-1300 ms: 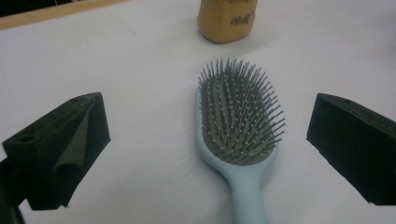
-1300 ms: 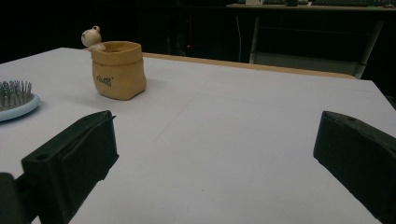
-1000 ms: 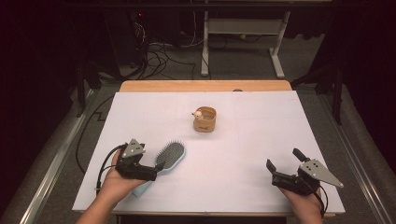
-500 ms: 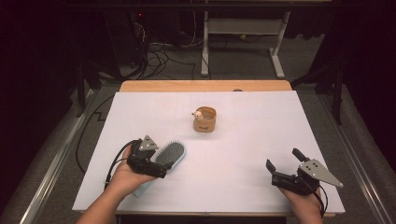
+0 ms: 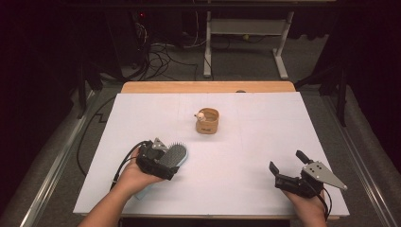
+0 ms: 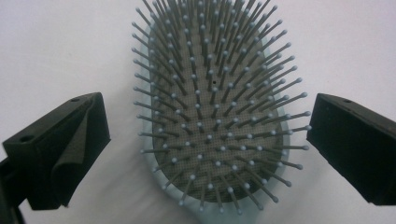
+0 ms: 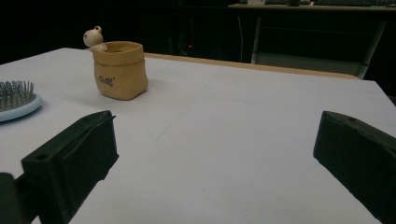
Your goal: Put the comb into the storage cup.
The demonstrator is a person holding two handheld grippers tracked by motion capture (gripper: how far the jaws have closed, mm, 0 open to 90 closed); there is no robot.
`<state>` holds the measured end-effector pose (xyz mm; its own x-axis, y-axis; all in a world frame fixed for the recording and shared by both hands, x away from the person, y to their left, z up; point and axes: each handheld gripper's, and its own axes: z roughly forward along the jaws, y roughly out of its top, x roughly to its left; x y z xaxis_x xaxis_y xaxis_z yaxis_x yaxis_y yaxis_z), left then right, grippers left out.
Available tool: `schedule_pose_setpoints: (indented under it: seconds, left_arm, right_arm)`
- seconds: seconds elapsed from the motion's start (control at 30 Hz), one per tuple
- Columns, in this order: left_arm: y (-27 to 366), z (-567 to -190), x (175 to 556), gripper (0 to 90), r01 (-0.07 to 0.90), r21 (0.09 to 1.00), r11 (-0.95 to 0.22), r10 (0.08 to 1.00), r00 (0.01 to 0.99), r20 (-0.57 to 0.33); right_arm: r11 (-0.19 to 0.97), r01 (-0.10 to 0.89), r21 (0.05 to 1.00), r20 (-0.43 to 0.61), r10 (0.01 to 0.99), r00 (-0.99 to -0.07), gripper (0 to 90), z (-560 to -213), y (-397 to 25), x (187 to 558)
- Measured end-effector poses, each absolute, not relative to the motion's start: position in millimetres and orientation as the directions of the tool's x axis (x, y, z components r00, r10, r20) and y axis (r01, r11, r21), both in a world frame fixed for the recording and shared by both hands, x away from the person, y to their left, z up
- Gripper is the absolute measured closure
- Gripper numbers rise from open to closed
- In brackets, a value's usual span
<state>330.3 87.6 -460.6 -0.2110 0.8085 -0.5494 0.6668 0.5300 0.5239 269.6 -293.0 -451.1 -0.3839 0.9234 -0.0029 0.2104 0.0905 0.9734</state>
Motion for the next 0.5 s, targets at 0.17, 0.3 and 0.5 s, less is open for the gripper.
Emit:
schedule_pose_setpoints:
  seconds: [0.17, 0.3, 0.5]
  left_arm:
    - [82, -467, 333, 0.6, 0.679, 0.532, 0.506, 0.832, -0.221, -0.508]
    - [77, -468, 336, 2.1, 0.682, 0.524, 0.510, 0.836, -0.250, -0.488]
    - [71, -472, 341, 3.0, 0.689, 0.518, 0.507, 0.843, -0.272, -0.464]
  right_arm:
    - [0.092, 0.209, 0.974, -0.005, 0.923, -0.384, 0.3, -451, -293, 270]
    - [0.094, 0.209, 0.973, -0.006, 0.923, -0.386, 0.3, -451, -293, 270]
    - [0.091, 0.209, 0.974, -0.004, 0.924, -0.383, 0.3, -451, -294, 270]
